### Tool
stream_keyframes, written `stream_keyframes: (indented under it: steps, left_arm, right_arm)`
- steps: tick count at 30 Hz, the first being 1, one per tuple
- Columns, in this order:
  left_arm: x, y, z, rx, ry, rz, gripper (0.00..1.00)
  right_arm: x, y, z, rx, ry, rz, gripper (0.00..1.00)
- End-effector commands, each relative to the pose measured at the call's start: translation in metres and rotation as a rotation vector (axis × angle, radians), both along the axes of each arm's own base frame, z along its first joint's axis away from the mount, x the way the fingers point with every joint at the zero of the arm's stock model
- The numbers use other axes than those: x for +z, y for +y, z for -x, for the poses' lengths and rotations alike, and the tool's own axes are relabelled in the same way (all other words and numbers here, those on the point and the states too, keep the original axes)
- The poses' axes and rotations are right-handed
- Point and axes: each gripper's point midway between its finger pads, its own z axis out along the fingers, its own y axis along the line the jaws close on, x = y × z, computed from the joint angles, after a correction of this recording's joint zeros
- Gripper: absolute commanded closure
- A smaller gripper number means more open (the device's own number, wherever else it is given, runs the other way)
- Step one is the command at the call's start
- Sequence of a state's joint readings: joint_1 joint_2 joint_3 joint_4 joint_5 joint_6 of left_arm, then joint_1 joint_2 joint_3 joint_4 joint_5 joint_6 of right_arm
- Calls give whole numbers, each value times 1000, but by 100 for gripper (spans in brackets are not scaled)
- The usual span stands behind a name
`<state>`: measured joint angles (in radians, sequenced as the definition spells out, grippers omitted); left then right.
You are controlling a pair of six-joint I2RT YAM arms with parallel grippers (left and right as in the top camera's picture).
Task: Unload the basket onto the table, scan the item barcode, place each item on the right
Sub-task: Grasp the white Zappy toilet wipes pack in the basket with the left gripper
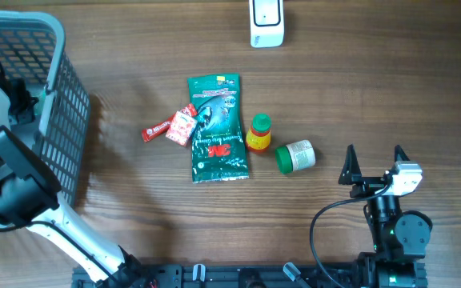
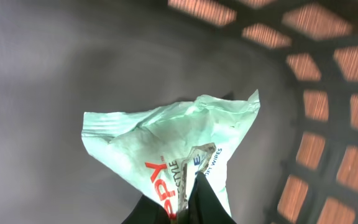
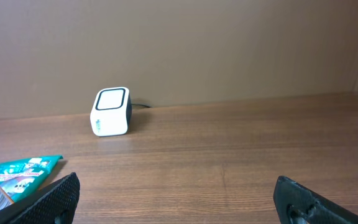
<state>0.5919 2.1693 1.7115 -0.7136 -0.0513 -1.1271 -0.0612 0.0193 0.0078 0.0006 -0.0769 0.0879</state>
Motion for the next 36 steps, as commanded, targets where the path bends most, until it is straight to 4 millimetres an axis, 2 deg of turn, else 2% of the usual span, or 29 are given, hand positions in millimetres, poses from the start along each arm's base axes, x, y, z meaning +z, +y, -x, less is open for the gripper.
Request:
stream_keyframes:
  steps: [1,2,7,13,16,19,21,24,27,30,36]
  left_arm:
    - [49,-13,-7,-76,-96,-14,96]
    - [69,-14,-7,-106,-123,-47,96]
    - [141,-18,0,-158,-219,-156,96]
    - [214,-36,18,-168,-327,-238,96]
    - [243,-56,23,-197,-375,-265,96]
    - [266,-91,19,-291,-426,-274,96]
    - [276,-119,14,-380,-445,-284,96]
    - [279,-158,3,-500,-450,-284,96]
    - [275,-197,-7,-612,-444,-273,96]
    - [273,-245,-15,-766,-443,-279,96]
    - [260,-322,-22,-990,-401,-327,96]
  right_arm:
    - [0,-3,0,-16,-2,7,0]
    - [0,-3,0,-16,-2,7,1]
    - [0,-3,0,-16,-2,7,0]
    - [0,-3,0,-16,-2,7,0]
    - [0,-3,0,-16,-2,7,0]
    - [0,-3,0,-16,-2,8,0]
    - [0,-3,0,-16,-2,7,0]
    - [0,-3,0,-16,-2,7,0]
    - [0,-3,0,-16,-2,7,0]
    - [0,-3,0,-16,-2,7,0]
    - [0,-3,0,-16,-2,7,0]
